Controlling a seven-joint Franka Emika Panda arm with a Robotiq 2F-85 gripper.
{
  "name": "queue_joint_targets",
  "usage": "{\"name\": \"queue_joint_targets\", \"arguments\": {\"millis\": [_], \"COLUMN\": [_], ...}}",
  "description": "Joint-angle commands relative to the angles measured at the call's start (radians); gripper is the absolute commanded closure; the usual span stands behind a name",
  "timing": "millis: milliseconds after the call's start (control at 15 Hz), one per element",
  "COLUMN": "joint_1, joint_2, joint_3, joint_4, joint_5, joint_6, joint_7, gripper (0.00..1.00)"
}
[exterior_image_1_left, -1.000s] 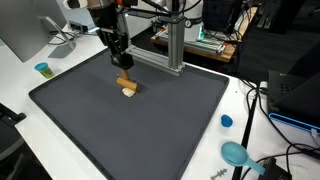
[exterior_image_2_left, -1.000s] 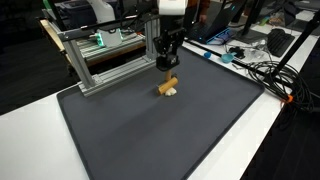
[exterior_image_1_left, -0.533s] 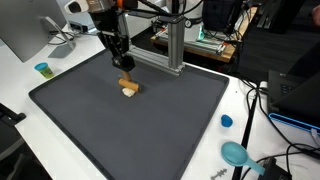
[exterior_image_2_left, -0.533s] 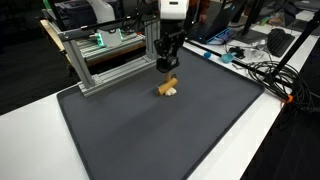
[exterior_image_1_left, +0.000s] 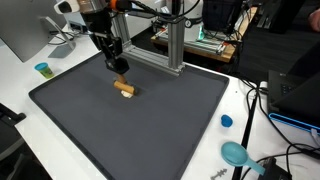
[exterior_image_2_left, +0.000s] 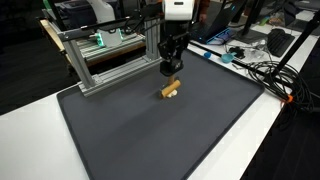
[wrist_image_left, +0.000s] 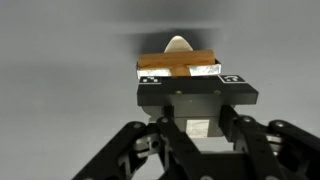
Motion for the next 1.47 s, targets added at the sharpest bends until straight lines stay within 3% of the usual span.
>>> {"name": "queue_joint_targets", "arguments": {"millis": [0, 667, 1000, 1400], "joint_1": [-0.012, -0.012, 0.010, 0.025], "joint_2": [0.061, 0.087, -0.056, -0.092], "joint_3": [0.010, 0.009, 0.014, 0.014], "joint_4": [0.066, 0.080, 0.000, -0.034], "joint_5": [0.024, 0.015, -0.007, -0.015], "joint_6": [0.002, 0.073, 0.079, 0.037], "joint_7": [-0.033, -0.021, -0.011, 0.000], "gripper": [0.78, 0.78, 0.78, 0.78]}}
